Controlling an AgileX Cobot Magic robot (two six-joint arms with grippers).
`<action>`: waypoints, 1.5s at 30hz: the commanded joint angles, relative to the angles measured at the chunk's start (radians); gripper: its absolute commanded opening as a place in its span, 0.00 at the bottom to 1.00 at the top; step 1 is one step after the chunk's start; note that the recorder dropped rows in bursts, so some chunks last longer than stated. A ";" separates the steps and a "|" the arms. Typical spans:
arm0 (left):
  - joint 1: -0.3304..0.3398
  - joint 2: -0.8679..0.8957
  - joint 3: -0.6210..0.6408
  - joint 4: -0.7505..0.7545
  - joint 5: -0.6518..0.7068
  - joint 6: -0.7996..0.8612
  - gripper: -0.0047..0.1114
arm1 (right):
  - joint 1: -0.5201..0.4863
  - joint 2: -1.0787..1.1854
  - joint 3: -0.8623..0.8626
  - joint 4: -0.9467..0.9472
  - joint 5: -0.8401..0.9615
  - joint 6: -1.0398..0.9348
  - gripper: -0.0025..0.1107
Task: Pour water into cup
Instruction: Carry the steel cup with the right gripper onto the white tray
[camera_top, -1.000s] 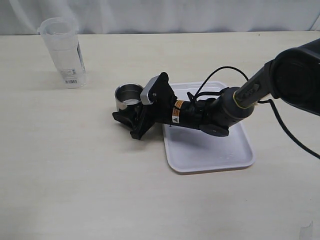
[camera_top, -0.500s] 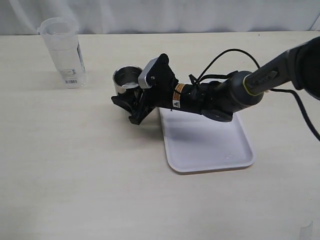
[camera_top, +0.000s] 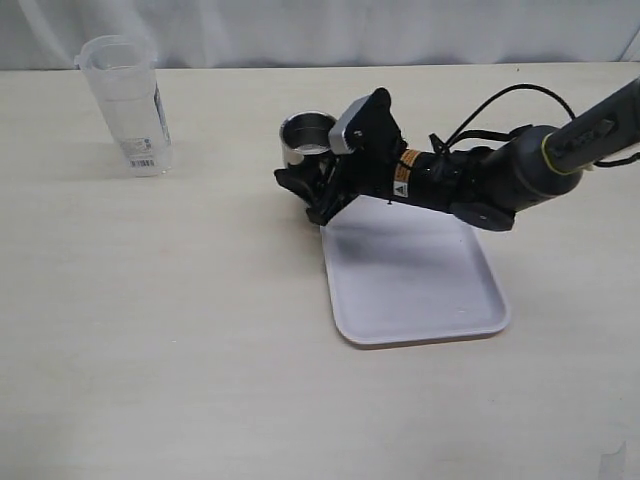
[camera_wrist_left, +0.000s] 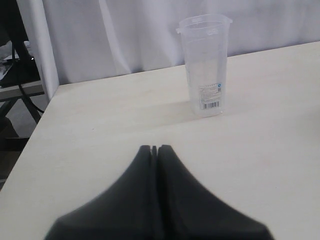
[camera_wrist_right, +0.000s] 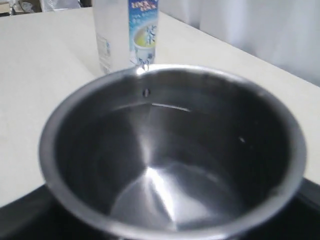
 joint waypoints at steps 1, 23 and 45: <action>0.005 -0.002 0.003 0.001 -0.006 -0.006 0.04 | -0.073 -0.017 0.027 -0.025 -0.039 -0.004 0.06; 0.005 -0.002 0.003 0.001 -0.006 -0.006 0.04 | -0.203 0.056 0.127 -0.082 -0.150 -0.128 0.06; 0.005 -0.002 0.003 0.001 -0.006 -0.006 0.04 | -0.201 0.020 0.131 -0.060 -0.116 -0.043 0.90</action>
